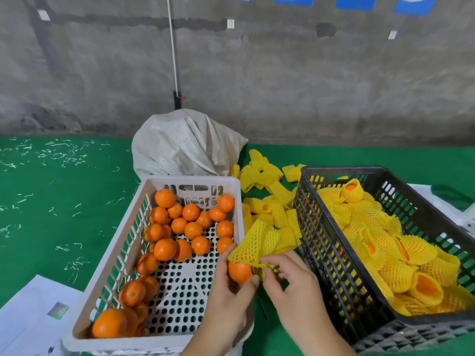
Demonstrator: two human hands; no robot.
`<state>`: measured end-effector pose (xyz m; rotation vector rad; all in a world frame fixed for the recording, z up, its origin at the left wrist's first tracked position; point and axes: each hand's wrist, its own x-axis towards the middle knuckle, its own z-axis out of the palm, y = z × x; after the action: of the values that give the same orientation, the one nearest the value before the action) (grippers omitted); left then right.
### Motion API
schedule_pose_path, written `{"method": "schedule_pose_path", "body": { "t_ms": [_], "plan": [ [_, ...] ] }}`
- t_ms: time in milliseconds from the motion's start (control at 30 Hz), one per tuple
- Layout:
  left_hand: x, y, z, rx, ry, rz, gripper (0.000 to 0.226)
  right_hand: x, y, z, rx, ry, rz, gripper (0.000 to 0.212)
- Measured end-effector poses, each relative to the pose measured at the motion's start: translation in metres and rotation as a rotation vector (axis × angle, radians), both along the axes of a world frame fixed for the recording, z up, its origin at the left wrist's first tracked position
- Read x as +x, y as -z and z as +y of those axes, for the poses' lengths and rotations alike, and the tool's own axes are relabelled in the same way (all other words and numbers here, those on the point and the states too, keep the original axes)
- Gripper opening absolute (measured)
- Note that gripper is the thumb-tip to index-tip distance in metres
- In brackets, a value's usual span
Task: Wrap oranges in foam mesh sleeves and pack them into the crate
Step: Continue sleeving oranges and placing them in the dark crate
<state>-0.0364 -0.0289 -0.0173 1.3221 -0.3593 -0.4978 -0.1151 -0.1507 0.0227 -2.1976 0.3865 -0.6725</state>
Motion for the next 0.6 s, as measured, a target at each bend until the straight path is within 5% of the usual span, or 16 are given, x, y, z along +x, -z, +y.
{"method": "schedule_pose_path", "body": {
  "t_ms": [167, 333, 433, 600],
  "plan": [
    [0.000, 0.000, -0.002, -0.080, -0.110, 0.104, 0.059, 0.004, 0.007, 0.014, -0.087, -0.068, 0.004, 0.024],
    [0.003, 0.006, -0.006, -0.056, -0.183, 0.139, 0.044, 0.006, 0.011, 0.017, -0.021, -0.050, 0.004, 0.055],
    [0.003, 0.008, -0.006, -0.041, -0.178, 0.128, 0.037, 0.006, 0.014, 0.016, -0.034, -0.030, -0.021, 0.053],
    [0.002, 0.004, 0.000, -0.091, 0.044, 0.096, 0.064, 0.006, 0.010, 0.016, -0.042, -0.004, -0.092, 0.061]
  ]
}}
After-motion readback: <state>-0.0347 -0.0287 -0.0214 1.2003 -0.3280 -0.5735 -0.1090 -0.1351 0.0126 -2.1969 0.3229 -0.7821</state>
